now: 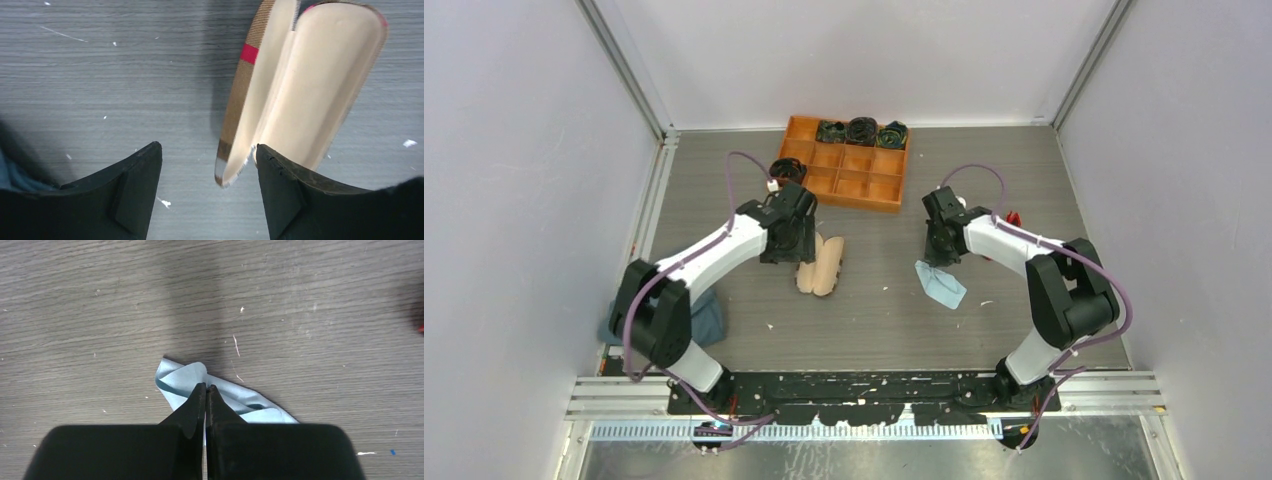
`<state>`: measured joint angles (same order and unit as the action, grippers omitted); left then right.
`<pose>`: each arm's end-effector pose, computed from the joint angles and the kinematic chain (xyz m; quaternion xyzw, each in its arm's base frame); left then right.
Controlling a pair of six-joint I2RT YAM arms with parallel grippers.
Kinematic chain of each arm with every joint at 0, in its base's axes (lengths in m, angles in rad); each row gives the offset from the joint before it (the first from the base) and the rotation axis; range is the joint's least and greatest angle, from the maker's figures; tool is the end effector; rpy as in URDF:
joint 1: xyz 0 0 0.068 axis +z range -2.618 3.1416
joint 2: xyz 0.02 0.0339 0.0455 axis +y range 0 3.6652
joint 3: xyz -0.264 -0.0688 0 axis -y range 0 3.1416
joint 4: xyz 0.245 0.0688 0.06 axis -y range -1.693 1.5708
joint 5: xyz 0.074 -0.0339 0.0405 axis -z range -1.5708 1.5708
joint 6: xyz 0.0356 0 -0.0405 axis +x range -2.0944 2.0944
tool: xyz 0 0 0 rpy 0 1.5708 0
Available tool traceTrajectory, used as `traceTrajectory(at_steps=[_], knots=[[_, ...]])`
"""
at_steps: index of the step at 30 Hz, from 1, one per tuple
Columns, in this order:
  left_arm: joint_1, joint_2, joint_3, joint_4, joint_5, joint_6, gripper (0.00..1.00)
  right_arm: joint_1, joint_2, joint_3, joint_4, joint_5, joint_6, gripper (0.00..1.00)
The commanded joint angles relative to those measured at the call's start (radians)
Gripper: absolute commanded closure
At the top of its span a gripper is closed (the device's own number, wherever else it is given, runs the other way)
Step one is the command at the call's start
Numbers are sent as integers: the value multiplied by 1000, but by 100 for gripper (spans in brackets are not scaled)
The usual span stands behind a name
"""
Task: Organize the sunglasses
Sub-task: Move the sunglasses case at the center of the board, then move the glasses cleaning cloth to the center of the board.
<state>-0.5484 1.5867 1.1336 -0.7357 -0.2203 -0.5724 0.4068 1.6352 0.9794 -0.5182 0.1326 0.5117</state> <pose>0.2697 -0.1556 0.2233 -0.0326 0.9755 -0.0089 0.2172 0.2866 0.1183 0.1743 0.0643 0.9762 0.0290 0.2051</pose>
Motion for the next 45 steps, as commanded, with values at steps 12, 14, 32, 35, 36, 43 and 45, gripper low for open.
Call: traceTrajectory(at_steps=[12, 14, 32, 35, 36, 43, 45], knots=[[9, -494, -126, -108, -15, -98, 25, 400, -90, 29, 35, -162, 41, 92], [13, -507, -144, -116, -3, -101, 25, 434, -95, 43, 41, -170, 38, 67], [-319, -339, -113, 59, 94, -220, 24, 130, -480, -219, -66, -109, 194, 63], [-336, -269, -122, 153, 149, -252, 26, 126, -472, -229, -74, -103, 195, 62], [-340, -227, -116, 187, 173, -263, 27, 126, -461, -229, -74, -99, 194, 62], [-471, -34, 2, 168, 176, -255, 29, 117, -468, -260, -121, -28, 195, 62], [-514, 8, 9, 180, 149, -279, 30, 113, -480, -273, -129, 13, 180, 61]])
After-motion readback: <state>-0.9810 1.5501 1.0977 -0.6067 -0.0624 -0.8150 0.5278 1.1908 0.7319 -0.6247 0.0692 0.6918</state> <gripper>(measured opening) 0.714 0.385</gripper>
